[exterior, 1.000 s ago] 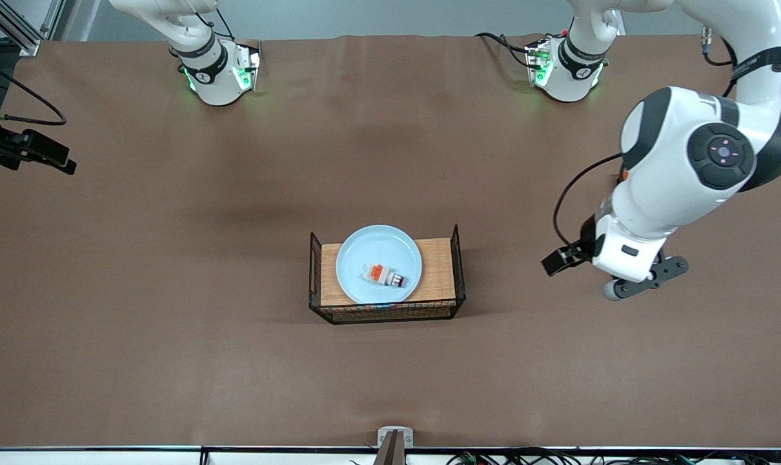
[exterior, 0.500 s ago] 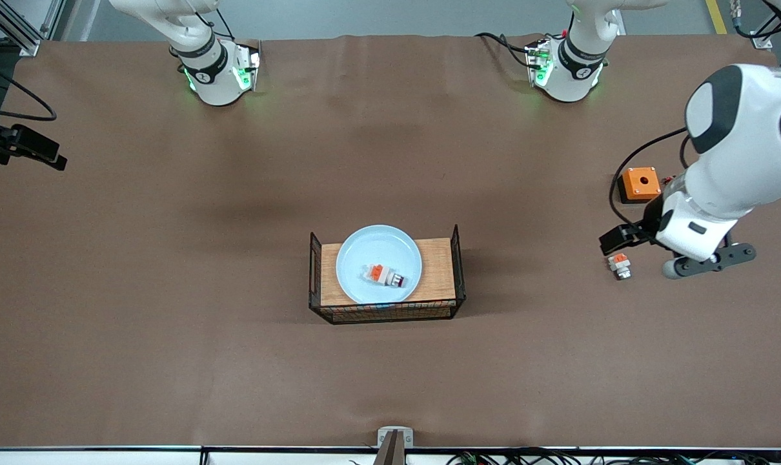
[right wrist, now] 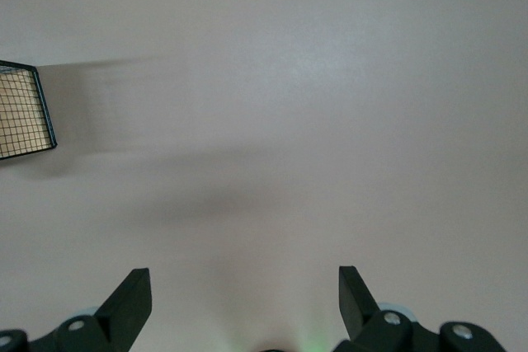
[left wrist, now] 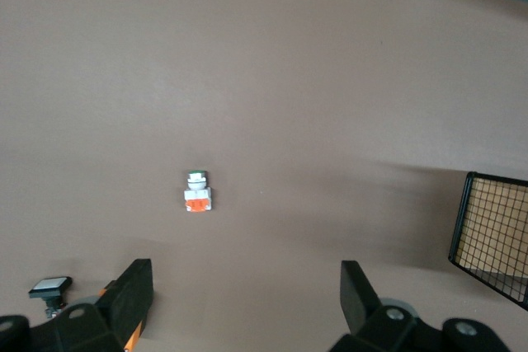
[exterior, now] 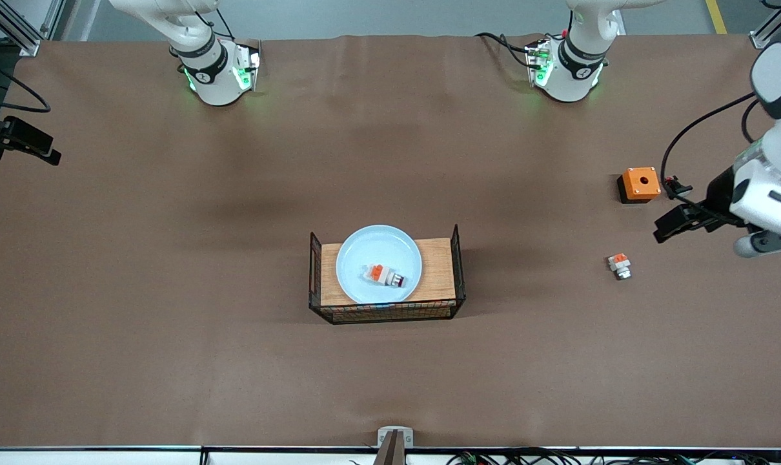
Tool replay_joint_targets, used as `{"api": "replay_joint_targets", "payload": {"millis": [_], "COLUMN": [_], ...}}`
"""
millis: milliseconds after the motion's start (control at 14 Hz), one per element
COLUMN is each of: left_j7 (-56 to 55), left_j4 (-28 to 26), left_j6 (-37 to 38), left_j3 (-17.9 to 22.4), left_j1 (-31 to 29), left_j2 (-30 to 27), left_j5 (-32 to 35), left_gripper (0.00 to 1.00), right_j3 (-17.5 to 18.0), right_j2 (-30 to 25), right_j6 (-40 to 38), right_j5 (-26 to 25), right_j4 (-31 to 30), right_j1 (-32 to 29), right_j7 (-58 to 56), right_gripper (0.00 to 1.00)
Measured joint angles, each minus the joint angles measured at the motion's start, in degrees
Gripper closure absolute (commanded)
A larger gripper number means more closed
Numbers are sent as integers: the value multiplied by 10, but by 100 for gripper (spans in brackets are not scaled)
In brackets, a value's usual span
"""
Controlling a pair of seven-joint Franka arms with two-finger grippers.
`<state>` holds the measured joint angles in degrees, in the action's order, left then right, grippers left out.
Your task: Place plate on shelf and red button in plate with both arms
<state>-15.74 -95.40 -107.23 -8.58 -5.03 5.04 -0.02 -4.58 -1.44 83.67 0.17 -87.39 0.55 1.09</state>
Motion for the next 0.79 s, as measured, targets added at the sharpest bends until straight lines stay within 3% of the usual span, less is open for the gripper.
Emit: {"api": "replay_joint_targets", "payload": {"millis": [357,786], "left_j7": [40,48], "left_j4": [30,47], "left_j6": [48,55], "left_j3": [3,4], "left_j1": [-16,-30], "left_j2": [-24,-24], "left_j5": [0,0], "left_gripper": [0,0], "right_j3": [-9,-10], "right_j2": [-27,-31], "right_j6": [20,21], "right_j5": [0,0], "right_j4": [-36,-40], "right_j1": [-1,-1], "right_j7": [-34,-39], "right_gripper": [0,0]}}
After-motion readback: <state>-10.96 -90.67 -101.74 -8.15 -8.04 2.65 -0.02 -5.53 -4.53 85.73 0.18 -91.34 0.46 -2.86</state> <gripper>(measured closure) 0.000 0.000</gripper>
